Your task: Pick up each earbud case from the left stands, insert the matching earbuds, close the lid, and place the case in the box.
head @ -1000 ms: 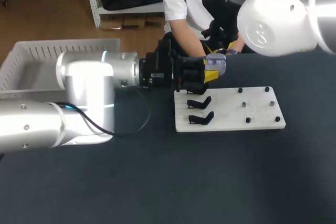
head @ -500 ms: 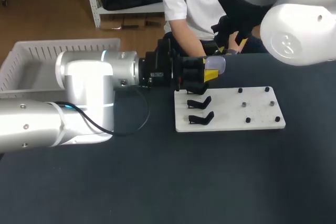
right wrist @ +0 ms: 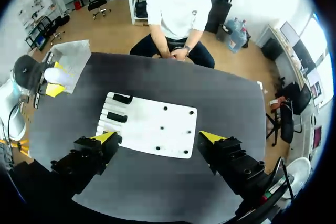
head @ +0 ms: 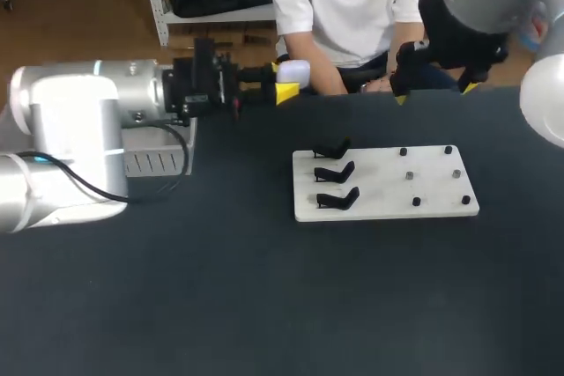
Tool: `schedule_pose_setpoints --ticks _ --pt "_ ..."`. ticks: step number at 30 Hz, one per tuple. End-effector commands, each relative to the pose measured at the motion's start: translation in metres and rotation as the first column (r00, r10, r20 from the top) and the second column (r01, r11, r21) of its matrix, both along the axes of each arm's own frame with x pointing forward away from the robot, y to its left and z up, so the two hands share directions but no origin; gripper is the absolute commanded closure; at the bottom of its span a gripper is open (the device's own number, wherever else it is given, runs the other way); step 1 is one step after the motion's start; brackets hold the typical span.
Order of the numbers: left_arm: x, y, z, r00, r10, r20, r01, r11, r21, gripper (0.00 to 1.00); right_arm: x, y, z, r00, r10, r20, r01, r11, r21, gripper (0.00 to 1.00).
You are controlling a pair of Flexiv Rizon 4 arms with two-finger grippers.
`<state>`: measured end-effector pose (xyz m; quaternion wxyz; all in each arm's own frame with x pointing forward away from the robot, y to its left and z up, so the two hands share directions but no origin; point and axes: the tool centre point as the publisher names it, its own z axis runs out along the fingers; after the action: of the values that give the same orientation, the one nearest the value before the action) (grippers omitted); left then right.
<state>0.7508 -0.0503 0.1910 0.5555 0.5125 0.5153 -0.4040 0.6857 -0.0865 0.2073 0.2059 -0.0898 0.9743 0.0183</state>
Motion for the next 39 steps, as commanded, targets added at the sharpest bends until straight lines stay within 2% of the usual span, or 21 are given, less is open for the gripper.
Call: schedule_pose_setpoints --ticks 1,6,9,12,16,18,20,25,27,28,30,32,33,34,36,38,39 --pt "-0.003 0.086 0.014 0.992 0.122 0.015 -0.122 0.992 0.017 1.0 -0.027 -0.008 -0.011 0.982 -0.02 0.186 0.01 0.998 0.056 0.0" --pt "0.027 0.148 0.006 0.984 0.176 0.014 -0.177 0.984 0.035 1.0 -0.044 -0.007 -0.03 0.99 -0.05 0.135 0.039 0.996 0.086 0.0" --pt "0.042 0.172 -0.003 0.981 0.192 0.012 -0.192 0.98 0.06 1.0 -0.051 -0.005 -0.038 0.992 -0.065 0.107 0.055 0.995 0.086 0.0" --pt "0.061 0.196 -0.025 0.973 0.229 -0.024 -0.226 0.969 0.097 1.0 -0.056 -0.002 -0.043 0.993 -0.074 0.091 0.066 0.994 0.085 0.0" --pt "0.077 0.212 -0.054 0.958 0.279 -0.068 -0.267 0.953 0.141 1.0 -0.061 0.001 -0.045 0.993 -0.088 0.083 0.08 0.993 0.09 0.0" --pt "0.082 0.22 -0.065 0.949 0.302 -0.09 -0.288 0.947 0.146 1.0 -0.062 0.002 -0.046 0.993 -0.095 0.076 0.088 0.993 0.081 0.0" --pt "0.086 0.225 -0.077 0.942 0.315 -0.119 -0.287 0.936 0.203 1.0 -0.063 0.002 -0.047 0.992 -0.101 0.07 0.096 0.992 0.08 0.0" --pt "0.09 0.237 -0.103 0.921 0.343 -0.187 -0.284 0.917 0.28 1.0 -0.066 0.005 -0.046 0.992 -0.112 0.064 0.107 0.992 0.073 0.0" --pt "0.09 0.241 -0.113 0.911 0.348 -0.222 -0.281 0.916 0.286 1.0 -0.067 0.006 -0.045 0.992 -0.114 0.063 0.109 0.992 0.07 0.0" --pt "0.09 0.243 -0.121 0.902 0.359 -0.239 -0.276 0.907 0.319 1.0 -0.067 0.007 -0.045 0.992 -0.113 0.06 0.109 0.992 0.068 0.0" --pt "0.09 0.246 -0.132 0.891 0.364 -0.271 -0.279 0.91 0.307 1.0 -0.066 0.009 -0.046 0.992 -0.112 0.06 0.108 0.992 0.064 0.0" --pt "0.089 0.248 -0.141 0.879 0.376 -0.294 -0.279 0.905 0.321 1.0 -0.066 0.011 -0.045 0.992 -0.108 0.059 0.105 0.993 0.059 0.0" --pt "0.088 0.247 -0.145 0.875 0.372 -0.309 -0.276 0.908 0.314 0.96 -0.066 0.011 -0.044 0.992 -0.108 0.06 0.105 0.993 0.059 0.0" --pt "0.087 0.248 -0.151 0.866 0.38 -0.325 -0.275 0.905 0.325 0.75 -0.065 0.012 -0.042 0.992 -0.107 0.061 0.104 0.993 0.06 0.0" --pt "0.085 0.248 -0.154 0.861 0.387 -0.33 -0.284 0.904 0.321 0.64 -0.064 0.013 -0.041 0.993 -0.104 0.064 0.1 0.993 0.059 0.0" --pt "0.081 0.249 -0.154 0.864 0.387 -0.322 -0.287 0.904 0.316 0.11 -0.064 0.013 -0.041 0.992 -0.103 0.068 0.098 0.993 0.071 0.0" --pt "0.079 0.248 -0.151 0.865 0.39 -0.316 -0.292 0.903 0.316 0.0 -0.063 0.013 -0.041 0.993 -0.098 0.067 0.091 0.992 0.091 0.0"
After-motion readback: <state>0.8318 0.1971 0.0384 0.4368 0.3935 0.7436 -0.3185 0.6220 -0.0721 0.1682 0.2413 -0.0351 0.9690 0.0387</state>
